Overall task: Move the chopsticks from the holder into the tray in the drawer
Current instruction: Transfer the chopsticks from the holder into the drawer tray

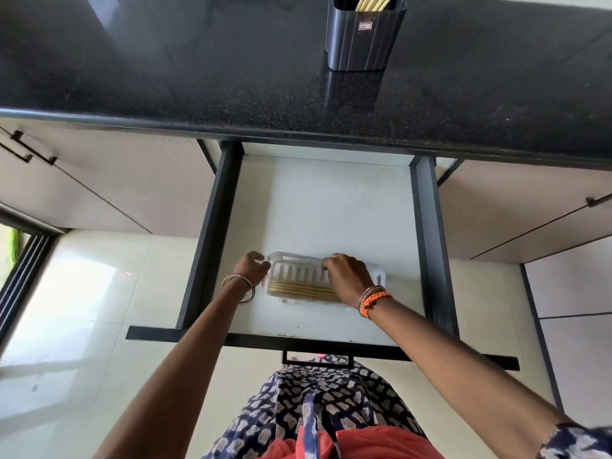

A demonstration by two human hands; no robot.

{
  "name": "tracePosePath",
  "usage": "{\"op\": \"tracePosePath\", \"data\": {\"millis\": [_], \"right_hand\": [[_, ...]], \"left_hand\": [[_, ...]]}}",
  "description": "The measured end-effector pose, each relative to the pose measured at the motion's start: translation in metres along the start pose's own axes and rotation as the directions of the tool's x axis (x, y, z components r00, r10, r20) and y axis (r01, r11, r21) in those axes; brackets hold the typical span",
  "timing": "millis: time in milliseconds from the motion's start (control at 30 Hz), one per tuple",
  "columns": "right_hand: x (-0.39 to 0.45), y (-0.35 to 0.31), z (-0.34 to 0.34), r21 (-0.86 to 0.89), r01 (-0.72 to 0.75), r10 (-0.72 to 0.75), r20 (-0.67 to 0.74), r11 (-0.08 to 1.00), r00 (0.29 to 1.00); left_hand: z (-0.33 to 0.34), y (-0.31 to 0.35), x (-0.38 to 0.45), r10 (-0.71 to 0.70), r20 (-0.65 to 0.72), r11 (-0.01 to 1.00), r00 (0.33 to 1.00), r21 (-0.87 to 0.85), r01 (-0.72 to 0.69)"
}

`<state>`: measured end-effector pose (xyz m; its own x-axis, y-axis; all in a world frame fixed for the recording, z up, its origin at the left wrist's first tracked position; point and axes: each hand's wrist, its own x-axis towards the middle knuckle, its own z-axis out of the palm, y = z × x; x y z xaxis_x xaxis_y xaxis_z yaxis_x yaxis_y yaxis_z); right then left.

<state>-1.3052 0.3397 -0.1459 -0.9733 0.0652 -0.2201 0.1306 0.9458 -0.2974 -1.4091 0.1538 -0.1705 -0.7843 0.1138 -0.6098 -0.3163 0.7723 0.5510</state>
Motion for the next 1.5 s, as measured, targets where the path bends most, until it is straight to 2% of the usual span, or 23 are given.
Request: {"op": "tracePosePath", "data": {"millis": [67,133,267,433,600,700,867,933,967,1067,1233,1367,1500], "right_hand": [[0.004,0.000,-0.027,0.038,-0.023,0.026,-0.089,0.999,0.996],[0.012,0.001,-0.063,0.086,-0.060,0.077,-0.216,0.994,0.973],[0.046,0.010,-0.150,0.218,-0.121,0.209,-0.444,0.969,0.871],[0.098,0.039,-0.240,0.384,-0.101,0.320,-0.568,0.918,0.758],[0.170,0.088,-0.300,0.556,-0.036,0.424,-0.590,0.831,0.687],[0.224,0.116,-0.316,0.624,-0.039,0.490,-0.572,0.781,0.658],[0.322,0.146,-0.334,0.728,-0.088,0.579,-0.459,0.680,0.674],[0.353,0.158,-0.337,0.753,-0.134,0.605,-0.394,0.644,0.692],[0.365,0.164,-0.338,0.768,-0.139,0.606,-0.365,0.625,0.707],[0.388,0.179,-0.341,0.773,-0.100,0.554,-0.351,0.626,0.755],[0.402,0.182,-0.344,0.726,-0.022,0.537,-0.488,0.687,0.688],[0.395,0.181,-0.341,0.703,-0.030,0.564,-0.544,0.711,0.621],[0.387,0.179,-0.344,0.709,-0.012,0.578,-0.564,0.705,0.590]], "left_hand": [[-0.015,0.021,0.000,0.111,-0.074,0.993,0.991,0.045,-0.108],[-0.031,0.053,-0.002,0.267,-0.145,0.964,0.953,0.043,-0.263],[-0.062,0.151,-0.008,0.525,-0.248,0.844,0.814,0.024,-0.537],[-0.086,0.268,-0.007,0.732,-0.246,0.662,0.636,0.033,-0.749],[-0.103,0.350,0.036,0.789,-0.229,0.604,0.569,0.128,-0.786],[-0.109,0.384,0.077,0.810,-0.215,0.585,0.545,0.263,-0.767],[-0.109,0.420,0.142,0.847,0.036,0.407,0.530,0.598,-0.691],[-0.106,0.422,0.160,0.848,0.080,0.348,0.524,0.663,-0.663],[-0.105,0.422,0.169,0.859,0.073,0.339,0.506,0.659,-0.671],[-0.102,0.420,0.183,0.881,0.009,0.401,0.473,0.517,-0.756],[-0.102,0.423,0.191,0.879,-0.032,0.436,0.476,0.458,-0.775],[-0.100,0.425,0.190,0.872,-0.047,0.454,0.487,0.450,-0.769],[-0.098,0.425,0.189,0.869,-0.064,0.468,0.491,0.432,-0.771]]}}
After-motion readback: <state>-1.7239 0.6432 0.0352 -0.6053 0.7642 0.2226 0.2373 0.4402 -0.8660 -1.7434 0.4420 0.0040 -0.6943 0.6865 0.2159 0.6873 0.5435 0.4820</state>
